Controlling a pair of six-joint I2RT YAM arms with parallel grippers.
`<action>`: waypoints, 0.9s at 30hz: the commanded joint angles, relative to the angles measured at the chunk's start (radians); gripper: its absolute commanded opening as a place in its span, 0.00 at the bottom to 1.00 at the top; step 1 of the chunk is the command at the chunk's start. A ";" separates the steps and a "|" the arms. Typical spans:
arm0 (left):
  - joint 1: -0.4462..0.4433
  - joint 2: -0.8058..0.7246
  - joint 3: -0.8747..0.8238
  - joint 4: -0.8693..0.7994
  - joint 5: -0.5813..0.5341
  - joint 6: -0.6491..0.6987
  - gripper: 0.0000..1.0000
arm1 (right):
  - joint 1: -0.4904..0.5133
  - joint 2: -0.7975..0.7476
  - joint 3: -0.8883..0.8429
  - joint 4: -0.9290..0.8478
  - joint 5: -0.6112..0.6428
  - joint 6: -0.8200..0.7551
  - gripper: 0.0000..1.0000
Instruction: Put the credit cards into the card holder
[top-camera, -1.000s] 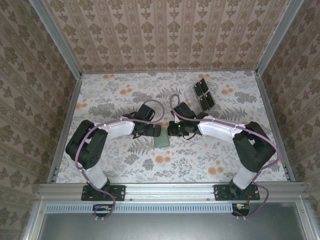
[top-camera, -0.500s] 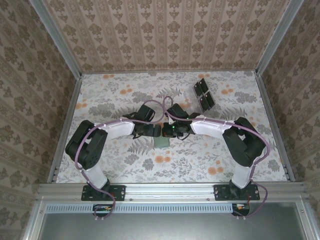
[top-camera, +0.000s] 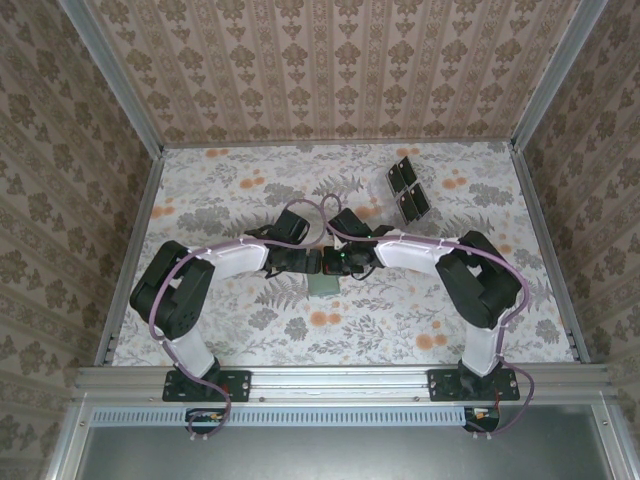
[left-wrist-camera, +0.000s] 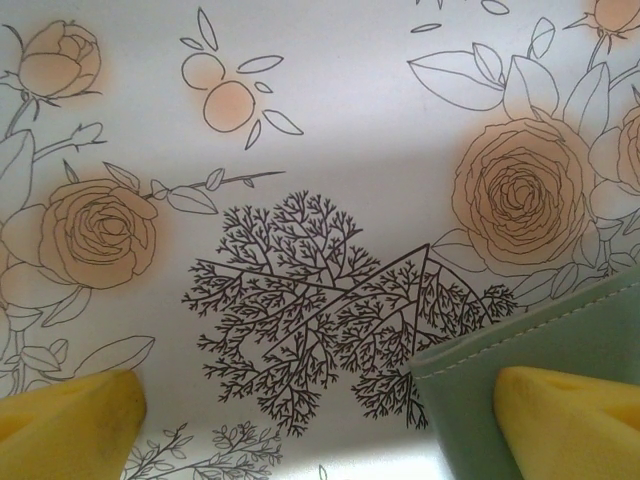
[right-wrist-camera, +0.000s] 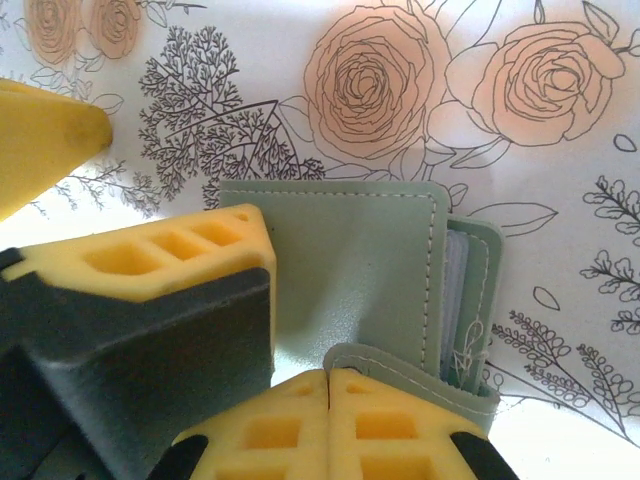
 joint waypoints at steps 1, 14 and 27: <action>-0.006 0.029 -0.037 -0.027 0.017 -0.010 1.00 | 0.015 0.031 0.028 -0.051 0.060 -0.016 0.00; -0.007 0.031 -0.038 -0.025 0.015 -0.009 1.00 | 0.018 -0.047 0.029 -0.092 0.113 -0.038 0.00; -0.009 0.033 -0.039 -0.023 0.018 -0.010 1.00 | 0.038 -0.004 0.067 -0.108 0.116 -0.052 0.00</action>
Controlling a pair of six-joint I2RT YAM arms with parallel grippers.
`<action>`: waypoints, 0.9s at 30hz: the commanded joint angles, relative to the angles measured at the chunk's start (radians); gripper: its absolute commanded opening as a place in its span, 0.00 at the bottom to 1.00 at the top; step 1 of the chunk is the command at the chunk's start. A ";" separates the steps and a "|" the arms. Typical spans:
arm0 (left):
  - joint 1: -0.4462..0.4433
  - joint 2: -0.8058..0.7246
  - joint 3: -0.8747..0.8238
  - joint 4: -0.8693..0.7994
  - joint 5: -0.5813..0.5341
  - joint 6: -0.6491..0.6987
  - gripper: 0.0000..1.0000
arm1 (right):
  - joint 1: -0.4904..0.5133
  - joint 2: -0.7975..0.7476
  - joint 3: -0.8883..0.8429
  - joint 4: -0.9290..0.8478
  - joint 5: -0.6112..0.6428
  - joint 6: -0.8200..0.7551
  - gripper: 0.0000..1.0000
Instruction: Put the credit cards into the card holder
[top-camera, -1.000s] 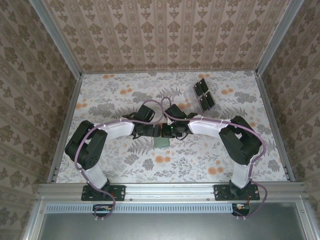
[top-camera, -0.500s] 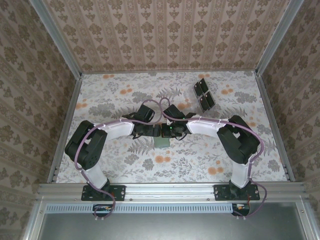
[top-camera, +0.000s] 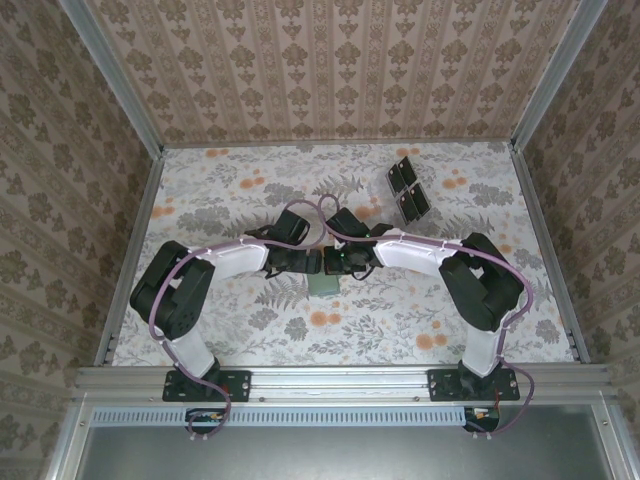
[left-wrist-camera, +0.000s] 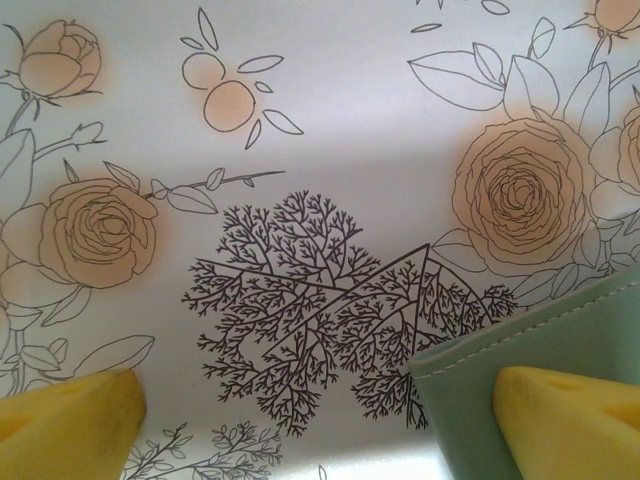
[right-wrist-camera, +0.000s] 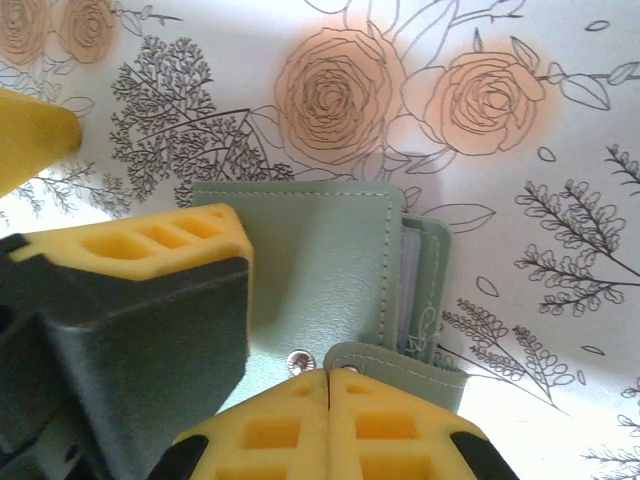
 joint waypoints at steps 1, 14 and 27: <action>-0.005 0.033 -0.038 -0.025 0.020 -0.007 1.00 | 0.020 0.023 0.041 -0.027 0.017 -0.016 0.00; -0.006 0.032 -0.041 -0.026 0.019 -0.006 1.00 | 0.034 0.048 0.037 -0.032 0.035 -0.011 0.00; -0.006 0.034 -0.039 -0.023 0.020 -0.005 1.00 | 0.038 0.037 0.037 -0.065 0.102 -0.038 0.00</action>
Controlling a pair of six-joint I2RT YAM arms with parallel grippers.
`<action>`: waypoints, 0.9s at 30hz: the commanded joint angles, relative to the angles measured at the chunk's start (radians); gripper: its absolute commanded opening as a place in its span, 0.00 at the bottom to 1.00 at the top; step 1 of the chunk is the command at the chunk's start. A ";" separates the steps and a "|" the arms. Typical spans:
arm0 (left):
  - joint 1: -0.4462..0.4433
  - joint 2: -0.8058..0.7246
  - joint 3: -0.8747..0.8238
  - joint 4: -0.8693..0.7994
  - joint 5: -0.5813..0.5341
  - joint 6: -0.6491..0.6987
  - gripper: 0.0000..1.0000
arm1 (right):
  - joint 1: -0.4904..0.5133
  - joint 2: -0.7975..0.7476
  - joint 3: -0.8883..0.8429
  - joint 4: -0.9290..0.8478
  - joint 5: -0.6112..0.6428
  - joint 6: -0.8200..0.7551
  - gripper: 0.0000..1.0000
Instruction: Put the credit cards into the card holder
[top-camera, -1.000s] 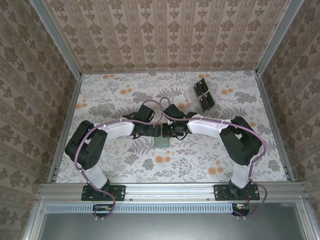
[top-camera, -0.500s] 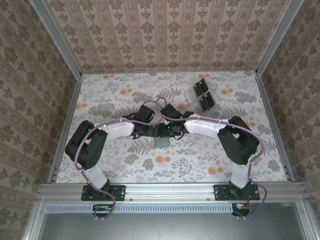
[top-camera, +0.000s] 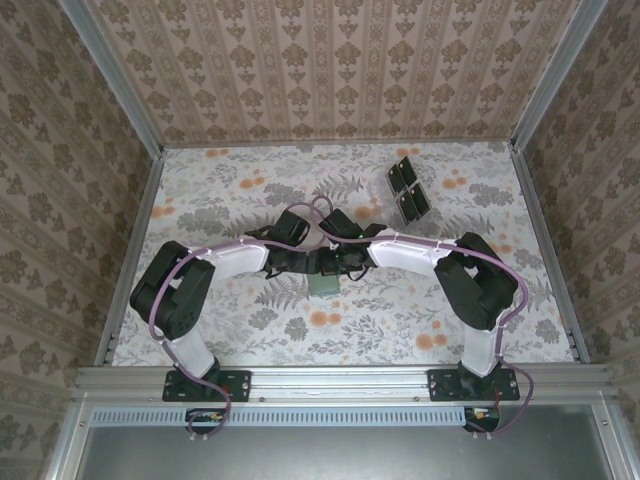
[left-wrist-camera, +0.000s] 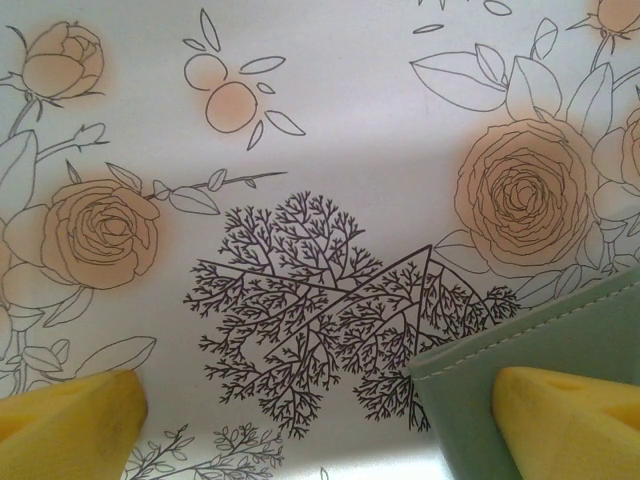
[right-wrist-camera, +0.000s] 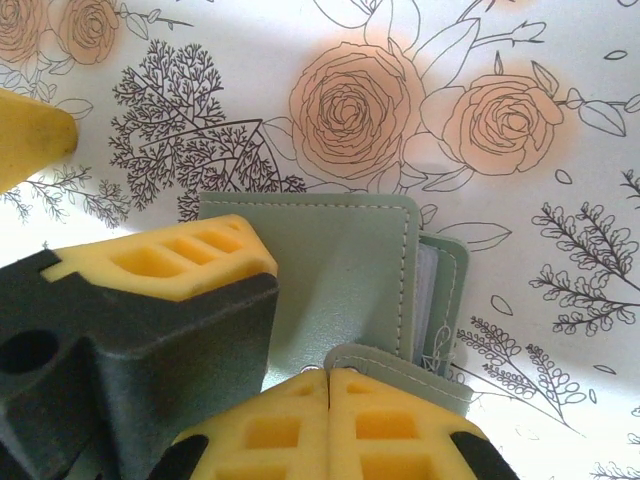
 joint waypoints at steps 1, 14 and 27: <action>-0.005 0.035 -0.034 -0.030 0.027 -0.005 1.00 | 0.010 0.016 0.000 -0.039 0.038 -0.019 0.00; -0.005 0.039 -0.030 -0.030 0.036 -0.007 1.00 | 0.057 0.094 0.016 -0.038 0.020 -0.018 0.00; 0.130 0.024 -0.072 0.057 0.214 -0.187 1.00 | 0.103 0.124 0.008 -0.073 0.070 -0.036 0.00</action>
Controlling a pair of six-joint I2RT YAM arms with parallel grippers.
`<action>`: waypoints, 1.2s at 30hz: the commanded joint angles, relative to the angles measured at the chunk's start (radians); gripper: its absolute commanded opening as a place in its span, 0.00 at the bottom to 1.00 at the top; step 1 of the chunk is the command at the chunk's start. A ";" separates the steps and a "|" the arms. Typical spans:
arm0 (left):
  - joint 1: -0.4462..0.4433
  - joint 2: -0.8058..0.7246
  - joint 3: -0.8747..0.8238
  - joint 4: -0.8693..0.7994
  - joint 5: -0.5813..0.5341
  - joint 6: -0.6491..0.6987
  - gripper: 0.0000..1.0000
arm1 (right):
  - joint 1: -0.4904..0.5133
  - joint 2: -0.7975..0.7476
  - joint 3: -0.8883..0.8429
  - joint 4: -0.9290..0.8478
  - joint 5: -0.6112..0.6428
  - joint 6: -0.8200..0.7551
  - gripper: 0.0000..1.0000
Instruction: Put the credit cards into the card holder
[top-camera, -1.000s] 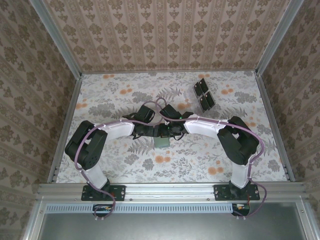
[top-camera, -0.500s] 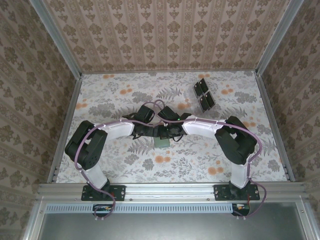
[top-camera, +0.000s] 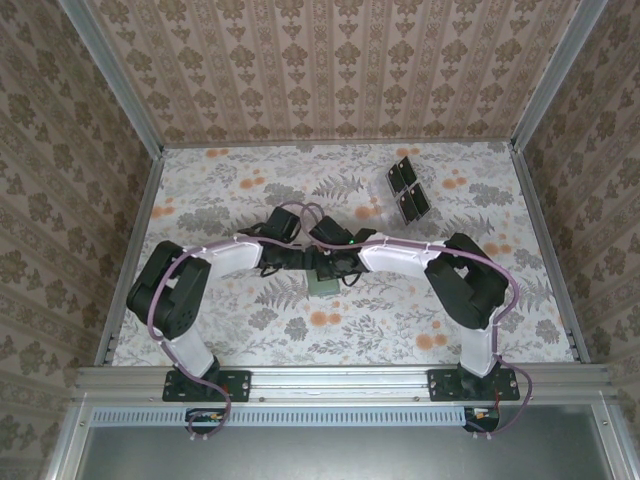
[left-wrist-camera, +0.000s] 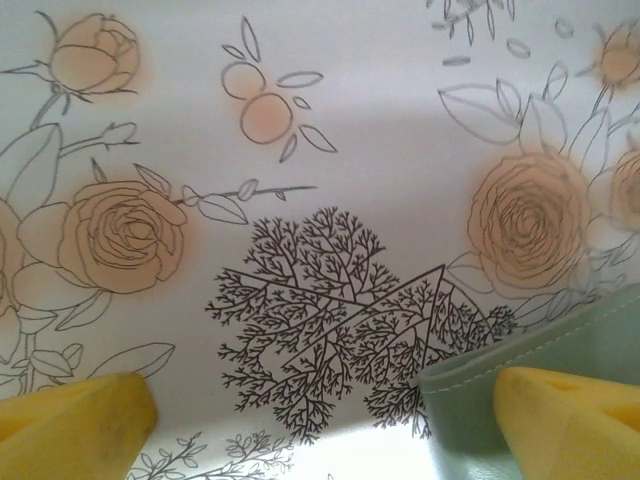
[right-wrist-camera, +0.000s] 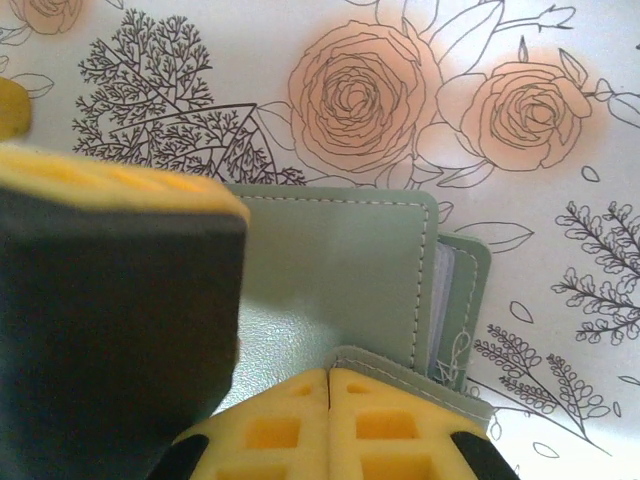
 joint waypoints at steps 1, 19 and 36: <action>0.061 0.036 -0.060 0.034 0.110 -0.137 1.00 | 0.049 0.080 -0.019 -0.062 -0.020 -0.030 0.00; 0.114 -0.033 -0.110 0.012 0.107 -0.182 1.00 | 0.135 0.177 0.038 -0.227 0.165 -0.123 0.00; 0.156 -0.107 -0.162 -0.047 0.071 -0.153 1.00 | 0.239 0.270 0.101 -0.348 0.273 -0.161 0.01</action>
